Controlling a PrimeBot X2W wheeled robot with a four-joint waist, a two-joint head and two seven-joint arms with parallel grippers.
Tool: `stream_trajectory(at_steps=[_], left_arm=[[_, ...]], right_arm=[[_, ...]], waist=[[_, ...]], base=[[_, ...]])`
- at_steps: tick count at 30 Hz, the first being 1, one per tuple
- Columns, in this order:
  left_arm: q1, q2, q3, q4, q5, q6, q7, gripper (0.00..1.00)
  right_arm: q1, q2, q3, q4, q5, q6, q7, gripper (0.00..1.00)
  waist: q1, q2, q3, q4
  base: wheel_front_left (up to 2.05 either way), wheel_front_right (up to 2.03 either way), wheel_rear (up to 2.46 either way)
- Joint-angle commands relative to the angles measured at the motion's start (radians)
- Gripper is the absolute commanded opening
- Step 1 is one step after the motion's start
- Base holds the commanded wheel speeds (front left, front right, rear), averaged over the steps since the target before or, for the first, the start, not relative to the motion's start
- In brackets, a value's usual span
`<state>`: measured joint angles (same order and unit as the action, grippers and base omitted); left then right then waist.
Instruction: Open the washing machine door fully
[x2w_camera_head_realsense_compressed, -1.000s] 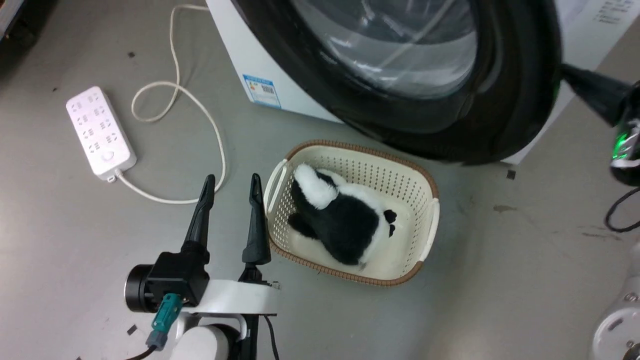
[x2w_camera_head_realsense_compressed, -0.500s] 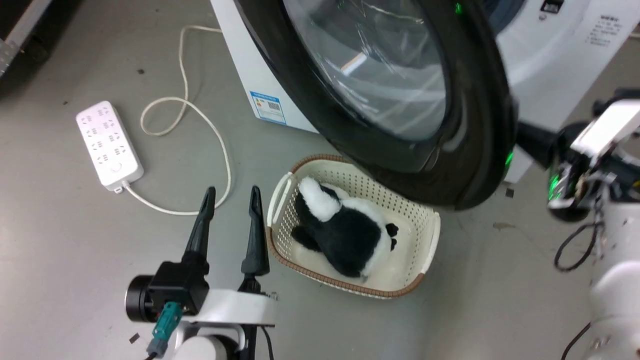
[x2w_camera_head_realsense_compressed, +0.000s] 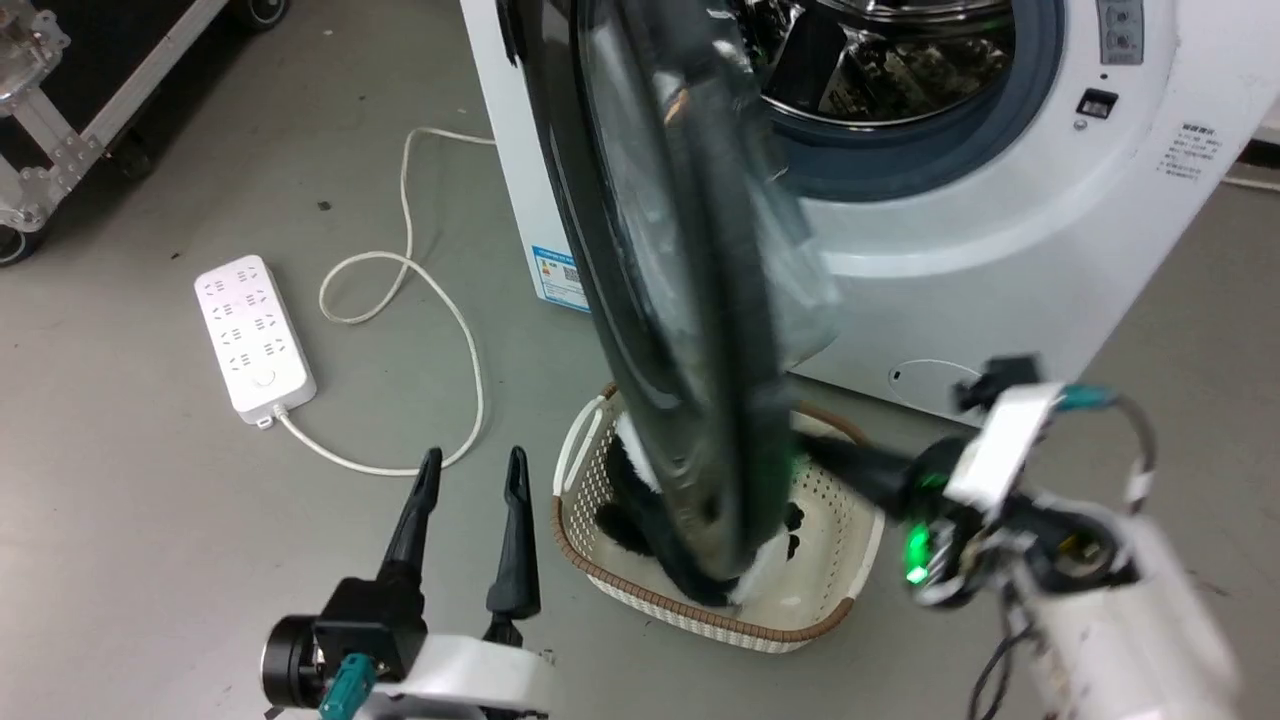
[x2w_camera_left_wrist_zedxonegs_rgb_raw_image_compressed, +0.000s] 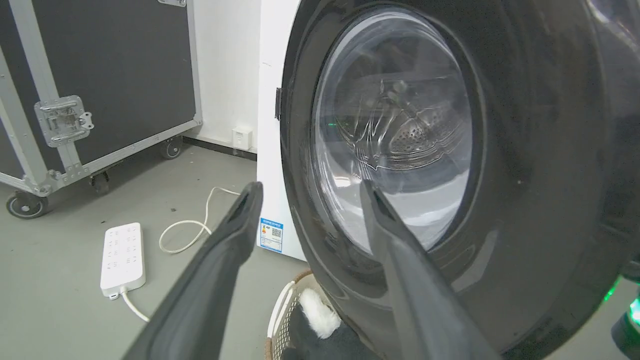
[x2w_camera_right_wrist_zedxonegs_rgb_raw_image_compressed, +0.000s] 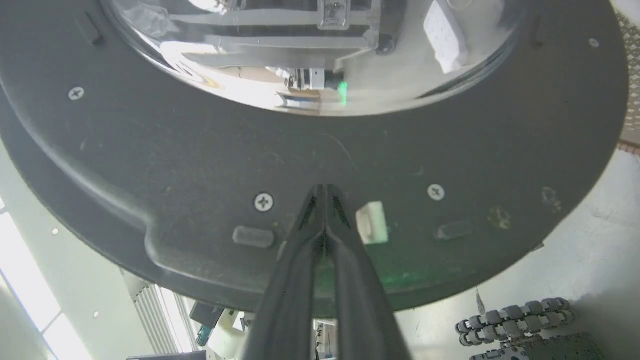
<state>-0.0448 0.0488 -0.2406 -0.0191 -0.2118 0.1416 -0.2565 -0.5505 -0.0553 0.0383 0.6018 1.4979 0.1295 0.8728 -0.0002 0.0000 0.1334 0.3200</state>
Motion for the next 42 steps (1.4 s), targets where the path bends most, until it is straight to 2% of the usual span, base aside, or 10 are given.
stream_trajectory(at_steps=[1, 10, 12, 13, 17, 22, 26, 28, 37, 42], left_arm=[[0.017, 0.001, 0.002, 0.008, 0.008, -0.006, -0.005, 1.00], [0.024, 0.001, 0.013, 0.017, -0.007, -0.013, -0.005, 1.00], [0.024, 0.001, 0.024, 0.025, -0.016, -0.020, -0.005, 1.00], [0.024, 0.001, 0.028, 0.030, -0.026, -0.024, -0.005, 1.00], [0.023, 0.001, 0.043, 0.045, -0.053, -0.041, -0.005, 1.00], [0.018, 0.001, 0.084, 0.077, -0.063, -0.085, -0.005, 1.00], [0.015, 0.001, 0.125, 0.091, -0.053, -0.114, -0.005, 1.00], [0.026, 0.001, 0.162, 0.092, -0.045, -0.129, -0.005, 1.00], [0.042, 0.001, 0.204, 0.073, -0.015, -0.153, -0.005, 1.00], [0.047, 0.001, 0.198, 0.080, 0.009, -0.164, -0.005, 1.00]], right_arm=[[0.047, 0.005, 0.067, -0.042, 0.037, 0.001, -0.042, 0.00], [0.105, 0.003, 0.153, -0.120, 0.067, 0.001, -0.175, 0.00], [0.102, -0.023, 0.131, -0.143, 0.018, 0.001, -0.243, 0.97], [0.102, -0.035, 0.122, -0.159, -0.006, 0.001, -0.272, 1.00], [0.116, -0.083, 0.093, -0.236, -0.113, 0.001, -0.390, 1.00], [0.182, -0.174, 0.073, -0.377, -0.376, 0.001, -0.634, 1.00], [0.255, -0.269, 0.099, -0.472, -0.636, 0.001, -0.830, 1.00], [0.344, -0.294, 0.083, -0.527, -0.848, 0.001, -0.992, 1.00], [0.557, -0.131, -0.047, -0.585, -1.249, 0.001, -1.119, 1.00], [0.627, -0.008, -0.106, -0.582, -1.366, 0.001, -1.133, 1.00]], waist=[[0.0002, 0.0000, -0.006, 0.003], [0.0002, 0.0000, -0.006, -0.010], [0.0002, 0.0000, -0.010, -0.032], [0.0002, 0.0000, -0.013, -0.040], [0.0002, 0.0000, -0.022, -0.073], [0.0002, 0.0000, -0.035, -0.137], [0.0002, 0.0000, -0.047, -0.185], [0.0002, 0.0000, -0.055, -0.228], [0.0002, 0.0000, -0.046, -0.275], [0.0002, 0.0000, -0.039, -0.276]], base=[[0.00, 0.00, 0.00], [0.00, 0.00, 0.00], [0.00, 0.00, 0.00], [0.00, 0.00, 0.00], [0.00, 0.00, 0.00], [0.00, 0.00, 0.00], [0.00, 0.00, 0.00], [0.00, 0.00, 0.00], [0.00, 0.00, 0.00], [0.00, 0.00, 0.00]])
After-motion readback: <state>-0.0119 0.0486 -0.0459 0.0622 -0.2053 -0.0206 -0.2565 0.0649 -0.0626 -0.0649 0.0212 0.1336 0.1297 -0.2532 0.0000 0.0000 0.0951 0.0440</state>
